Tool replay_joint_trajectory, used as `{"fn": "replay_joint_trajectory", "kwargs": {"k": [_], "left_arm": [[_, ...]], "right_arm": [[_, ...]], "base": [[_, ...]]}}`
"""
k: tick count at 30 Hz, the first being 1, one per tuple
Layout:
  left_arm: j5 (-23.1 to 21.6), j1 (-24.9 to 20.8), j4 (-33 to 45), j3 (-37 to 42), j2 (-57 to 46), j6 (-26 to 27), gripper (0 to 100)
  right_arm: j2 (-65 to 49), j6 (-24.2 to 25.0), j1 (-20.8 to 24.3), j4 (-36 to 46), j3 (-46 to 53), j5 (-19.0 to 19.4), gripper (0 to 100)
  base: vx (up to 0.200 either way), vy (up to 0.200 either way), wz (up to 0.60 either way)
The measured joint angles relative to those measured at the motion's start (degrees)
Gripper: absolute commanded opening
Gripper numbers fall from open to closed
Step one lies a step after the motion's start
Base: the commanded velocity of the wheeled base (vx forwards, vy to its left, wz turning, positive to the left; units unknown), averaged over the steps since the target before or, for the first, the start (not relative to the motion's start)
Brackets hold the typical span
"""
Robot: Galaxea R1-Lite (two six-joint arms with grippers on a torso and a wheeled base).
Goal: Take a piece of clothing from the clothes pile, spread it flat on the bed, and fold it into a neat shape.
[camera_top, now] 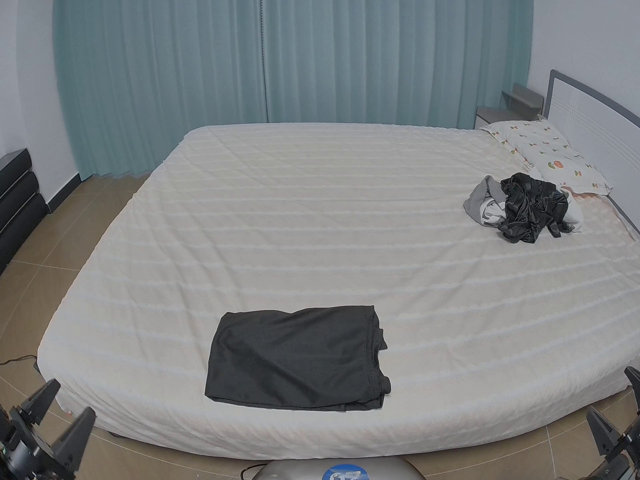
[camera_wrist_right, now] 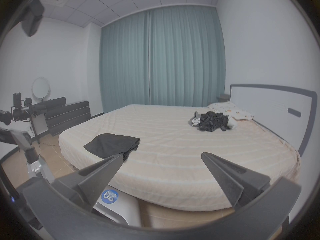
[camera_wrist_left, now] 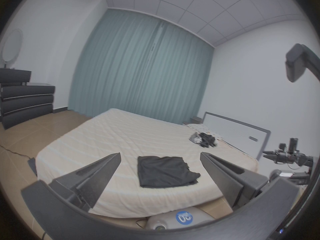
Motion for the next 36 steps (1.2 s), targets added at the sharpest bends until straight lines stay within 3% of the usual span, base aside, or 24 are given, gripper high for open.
{"fn": "replay_joint_trajectory", "kwargs": {"k": [7, 16, 23, 27, 36], "left_arm": [[-1.55, -6.35, 6.44, -0.49, -7.50, 0.33, 100], [-5.80, -5.72, 6.41, 1.24, -11.48, -0.04, 100], [-5.55, -5.23, 6.07, 1.84, -13.01, 0.55, 100], [-2.97, -5.21, 5.56, 1.85, -13.29, 2.33, 100], [7.40, -5.14, 5.78, 1.88, -13.47, 10.34, 100]], "right_arm": [[-3.47, -1.18, 0.68, 0.82, -0.17, -0.50, 100], [-4.28, -0.79, 0.27, 0.79, 2.04, -5.50, 100], [-5.08, -0.68, -4.67, -0.05, 4.77, -4.68, 100], [-7.07, -0.52, -6.79, -0.57, 5.32, -0.20, 100], [-8.78, 0.49, -7.95, -0.99, 6.17, 0.71, 100]], "base": [[0.000, 0.000, 0.00], [0.000, 0.000, 0.00], [0.000, 0.000, 0.00], [0.000, 0.000, 0.00], [0.000, 0.000, 0.00]]}}
